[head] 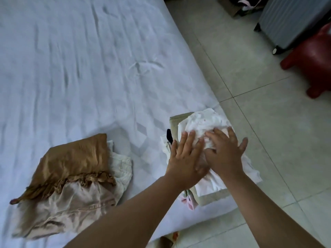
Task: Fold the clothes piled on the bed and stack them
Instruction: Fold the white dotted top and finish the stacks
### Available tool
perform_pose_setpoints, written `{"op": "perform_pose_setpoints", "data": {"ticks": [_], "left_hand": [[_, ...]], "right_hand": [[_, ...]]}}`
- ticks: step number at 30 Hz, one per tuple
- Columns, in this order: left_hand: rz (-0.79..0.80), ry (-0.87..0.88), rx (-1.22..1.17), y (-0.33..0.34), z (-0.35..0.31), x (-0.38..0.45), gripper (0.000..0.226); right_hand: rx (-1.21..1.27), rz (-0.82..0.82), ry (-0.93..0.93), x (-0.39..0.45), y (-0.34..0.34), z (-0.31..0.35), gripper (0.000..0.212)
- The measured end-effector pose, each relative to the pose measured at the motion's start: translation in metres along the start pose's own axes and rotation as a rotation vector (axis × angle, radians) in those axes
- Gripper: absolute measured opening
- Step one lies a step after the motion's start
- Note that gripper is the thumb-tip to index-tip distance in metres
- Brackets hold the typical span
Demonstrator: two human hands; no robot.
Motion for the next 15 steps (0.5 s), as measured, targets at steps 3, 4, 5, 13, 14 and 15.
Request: {"op": "perform_pose_setpoints", "data": {"ticks": [3,4,5,13,14,15], "left_hand": [[-0.152,-0.044,-0.125,-0.017,0.02,-0.028,0.077],[-0.168,-0.094,-0.13,-0.023,0.031,-0.039,0.077],[-0.172,-0.156,-0.119,-0.03,0.047,-0.053,0.077],[-0.296,-0.666,-0.07,-0.093,0.191,-0.151,0.085],[-0.299,-0.701,-0.055,-0.101,0.206,-0.16,0.08],[-0.292,-0.733,-0.04,-0.109,0.225,-0.172,0.077]], "right_hand": [[0.124,-0.133,-0.099,-0.01,-0.002,0.034,0.054],[0.128,-0.127,-0.127,-0.013,-0.001,0.046,0.053],[0.137,-0.124,-0.162,-0.015,0.003,0.063,0.053],[0.132,-0.04,-0.416,-0.046,0.061,0.168,0.036],[0.134,-0.005,-0.433,-0.05,0.071,0.177,0.04],[0.124,0.029,-0.454,-0.055,0.084,0.19,0.043]]}}
Point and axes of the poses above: each hand's wrist, its own x-axis towards the middle knuckle, its own y-axis out of the palm, z = x × y, the point moved 1 cm from there along x, towards the middle knuckle, and after that the axes turned 6 degrees about -x, right-handed, at the moved point
